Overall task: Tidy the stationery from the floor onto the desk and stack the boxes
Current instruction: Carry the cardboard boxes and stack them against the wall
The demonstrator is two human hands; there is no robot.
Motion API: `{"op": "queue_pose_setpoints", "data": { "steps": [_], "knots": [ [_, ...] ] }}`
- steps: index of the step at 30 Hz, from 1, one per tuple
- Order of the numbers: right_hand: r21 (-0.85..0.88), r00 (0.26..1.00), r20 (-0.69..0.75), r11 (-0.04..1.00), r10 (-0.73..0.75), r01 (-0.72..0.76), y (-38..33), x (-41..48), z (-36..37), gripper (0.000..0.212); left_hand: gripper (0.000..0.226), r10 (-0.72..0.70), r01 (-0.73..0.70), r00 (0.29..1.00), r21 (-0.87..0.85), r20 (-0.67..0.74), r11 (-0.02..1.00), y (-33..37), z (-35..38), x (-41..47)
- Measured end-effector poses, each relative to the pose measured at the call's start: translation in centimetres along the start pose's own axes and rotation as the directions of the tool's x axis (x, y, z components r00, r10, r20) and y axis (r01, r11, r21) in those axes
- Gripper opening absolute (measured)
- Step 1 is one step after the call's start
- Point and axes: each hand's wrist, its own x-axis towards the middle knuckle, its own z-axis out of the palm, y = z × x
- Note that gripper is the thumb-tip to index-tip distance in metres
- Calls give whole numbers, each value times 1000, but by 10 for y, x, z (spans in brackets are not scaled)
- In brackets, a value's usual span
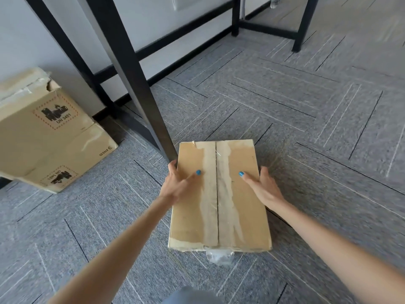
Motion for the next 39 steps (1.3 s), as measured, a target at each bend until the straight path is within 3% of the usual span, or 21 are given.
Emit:
{"op": "queue_pose_setpoints", "data": {
  "steps": [3,7,13,23,26,30,39],
  "knots": [
    [184,998,52,982,36,-45,4,-4,5,59,101,-11,19,999,-199,38,980,-8,-3,-5],
    [432,971,228,887,69,-164,14,-17,7,63,73,-10,48,996,-427,92,903,-21,3,-21],
    [465,967,249,882,-47,-77,29,-31,14,74,83,28,21,996,-510,88,860,-39,8,-39],
    [421,890,436,904,-131,-73,9,-77,70,78,88,-101,93,995,-512,11,854,-91,-48,-98],
    [412,853,491,910,-179,-46,-18,-81,94,79,95,-142,96,989,-531,-45,842,-106,-79,-112],
    [408,798,540,912,-270,32,-67,-77,135,76,81,-193,58,963,-558,-186,828,-123,-126,-120],
    [418,729,522,878,-443,235,-206,-57,195,72,78,-197,-74,903,-592,-381,803,-132,-238,-99]
  ]
}}
